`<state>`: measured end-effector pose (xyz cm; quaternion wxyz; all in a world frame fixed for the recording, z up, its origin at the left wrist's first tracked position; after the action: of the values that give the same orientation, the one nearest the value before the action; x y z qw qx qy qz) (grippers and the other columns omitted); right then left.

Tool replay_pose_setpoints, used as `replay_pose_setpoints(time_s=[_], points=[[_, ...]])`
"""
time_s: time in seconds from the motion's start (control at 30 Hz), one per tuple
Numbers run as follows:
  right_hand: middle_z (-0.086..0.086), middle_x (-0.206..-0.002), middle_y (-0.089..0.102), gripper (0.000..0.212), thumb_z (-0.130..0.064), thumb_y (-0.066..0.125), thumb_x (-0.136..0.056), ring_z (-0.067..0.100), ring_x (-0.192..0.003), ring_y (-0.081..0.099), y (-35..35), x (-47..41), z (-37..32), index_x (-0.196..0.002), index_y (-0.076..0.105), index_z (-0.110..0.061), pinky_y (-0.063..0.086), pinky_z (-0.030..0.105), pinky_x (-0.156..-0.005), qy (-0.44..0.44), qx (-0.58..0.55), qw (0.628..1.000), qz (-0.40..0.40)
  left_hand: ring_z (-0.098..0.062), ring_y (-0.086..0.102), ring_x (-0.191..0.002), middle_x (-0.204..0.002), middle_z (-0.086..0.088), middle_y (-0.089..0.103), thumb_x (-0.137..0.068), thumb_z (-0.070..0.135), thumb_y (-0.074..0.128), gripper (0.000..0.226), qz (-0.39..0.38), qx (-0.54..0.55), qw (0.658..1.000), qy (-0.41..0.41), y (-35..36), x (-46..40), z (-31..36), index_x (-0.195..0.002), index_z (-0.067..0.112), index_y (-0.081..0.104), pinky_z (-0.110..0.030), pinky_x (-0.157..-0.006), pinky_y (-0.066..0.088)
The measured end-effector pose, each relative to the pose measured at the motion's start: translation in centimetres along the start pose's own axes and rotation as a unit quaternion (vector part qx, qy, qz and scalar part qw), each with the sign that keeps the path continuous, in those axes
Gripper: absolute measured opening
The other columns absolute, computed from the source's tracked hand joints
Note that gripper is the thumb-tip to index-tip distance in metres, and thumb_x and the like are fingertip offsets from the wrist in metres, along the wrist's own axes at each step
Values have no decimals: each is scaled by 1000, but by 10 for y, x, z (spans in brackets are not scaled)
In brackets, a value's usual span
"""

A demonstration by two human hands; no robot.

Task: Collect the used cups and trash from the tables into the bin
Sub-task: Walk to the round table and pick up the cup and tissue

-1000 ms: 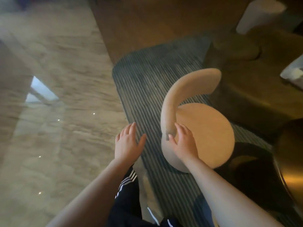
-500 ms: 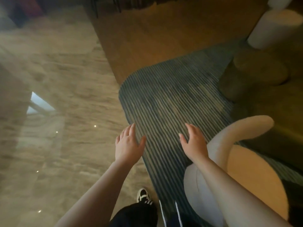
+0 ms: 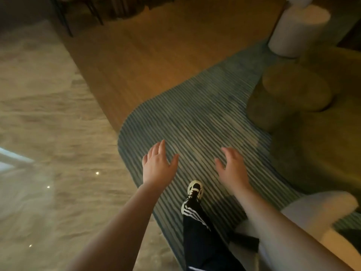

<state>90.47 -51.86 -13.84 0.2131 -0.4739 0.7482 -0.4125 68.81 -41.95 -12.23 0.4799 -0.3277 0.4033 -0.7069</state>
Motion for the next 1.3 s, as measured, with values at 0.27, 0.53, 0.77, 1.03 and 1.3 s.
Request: replay_pose_setpoints(time_s=[0.27, 0.53, 0.77, 1.03, 1.3], points=[[14, -143, 42, 49, -32, 50, -95, 28, -132, 37, -57, -235, -4, -137, 44, -8, 36, 39, -107, 26, 27, 999, 2, -18, 18, -142, -155, -2, 24, -92, 59, 32, 71, -50, -22, 998, 32, -4, -242, 78, -149, 19, 17, -43, -116, 16], [13, -142, 43, 48, -34, 50, -96, 26, -130, 39, -93, -406, -3, -136, 45, -9, 38, 40, -105, 47, 18, 999, 14, -18, 20, -141, -154, -1, 25, -92, 60, 33, 73, -50, -23, 996, 72, -7, -422, 144, -149, 18, 19, -43, -115, 18], [12, -141, 43, 48, -35, 50, -96, 28, -128, 39, -96, -583, 10, -136, 44, -10, 38, 39, -104, 71, 20, 997, 35, -20, 24, -140, -152, -3, 30, -91, 60, 34, 72, -47, -22, 993, 104, 12, -611, 177, -147, 16, 22, -46, -114, 20], [9, -147, 37, 51, -36, 46, -98, 26, -134, 33, -137, -824, -3, -141, 38, -10, 35, 40, -107, 116, 26, 992, 45, -21, 32, -135, -149, -5, 36, -91, 60, 34, 72, -58, -36, 985, 160, 9, -863, 244, -146, 14, 27, -45, -109, 25], [9, -148, 36, 51, -35, 46, -98, 26, -135, 32, -196, -1000, 32, -141, 38, -8, 32, 40, -109, 171, 6, 982, 84, -20, 28, -138, -150, -7, 35, -91, 56, 40, 71, -77, -22, 975, 208, 29, -1054, 350, -146, 14, 28, -41, -108, 23]])
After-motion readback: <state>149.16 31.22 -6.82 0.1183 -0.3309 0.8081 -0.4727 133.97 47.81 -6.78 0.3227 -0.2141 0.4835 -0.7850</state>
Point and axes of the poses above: each hand's wrist, its own x-axis away from the middle knuckle, its own y-axis out of the palm, z = x × y, the point moved 6 cm from there along -x, towards the middle knuckle
